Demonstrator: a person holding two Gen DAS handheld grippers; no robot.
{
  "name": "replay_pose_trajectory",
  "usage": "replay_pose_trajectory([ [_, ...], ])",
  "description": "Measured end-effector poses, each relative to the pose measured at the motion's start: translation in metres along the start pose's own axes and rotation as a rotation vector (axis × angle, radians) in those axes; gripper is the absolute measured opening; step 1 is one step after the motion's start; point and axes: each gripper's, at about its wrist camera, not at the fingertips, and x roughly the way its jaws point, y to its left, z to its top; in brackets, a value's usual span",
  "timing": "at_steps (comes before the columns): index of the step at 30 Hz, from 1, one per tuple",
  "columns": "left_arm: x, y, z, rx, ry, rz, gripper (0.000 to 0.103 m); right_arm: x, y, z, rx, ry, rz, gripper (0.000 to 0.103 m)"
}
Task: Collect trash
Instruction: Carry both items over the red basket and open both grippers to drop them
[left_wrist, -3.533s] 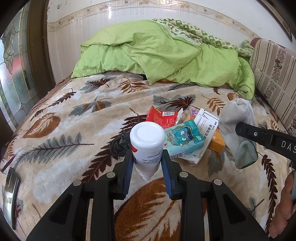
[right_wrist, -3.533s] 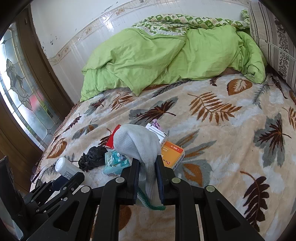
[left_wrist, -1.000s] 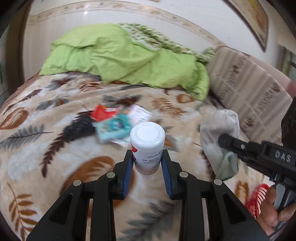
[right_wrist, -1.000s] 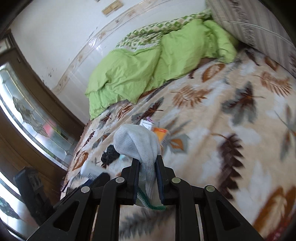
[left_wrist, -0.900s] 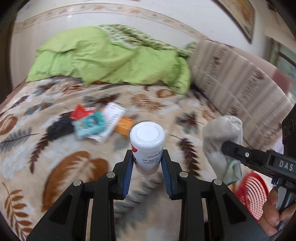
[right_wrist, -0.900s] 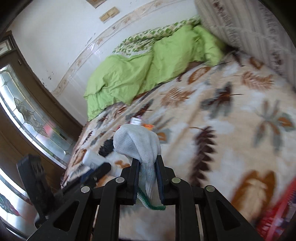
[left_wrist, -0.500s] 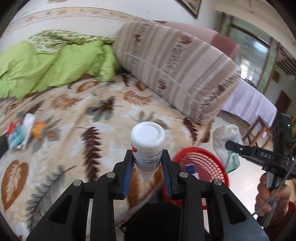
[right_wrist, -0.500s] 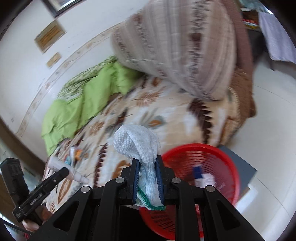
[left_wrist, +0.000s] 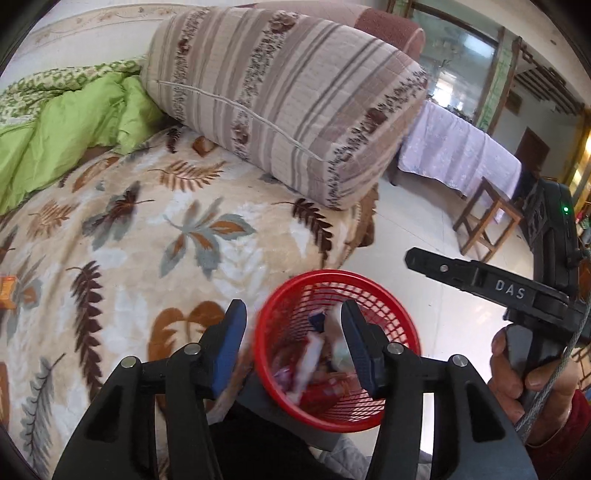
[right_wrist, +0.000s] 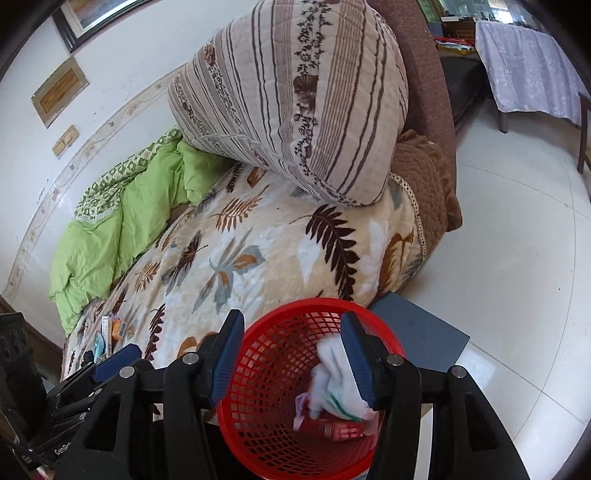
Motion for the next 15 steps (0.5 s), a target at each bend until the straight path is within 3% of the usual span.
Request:
replay_pose_trajectory([
  [6, -0.034, 0.054, -0.013, -0.074, -0.038, 0.075, 0.056, 0.020, 0.034, -0.004, -0.035, 0.054, 0.079, 0.059],
  [15, -0.094, 0.156, -0.046, -0.241, -0.106, 0.246, 0.058, 0.073, 0.150, -0.027, -0.253, 0.167, 0.195, 0.062],
])
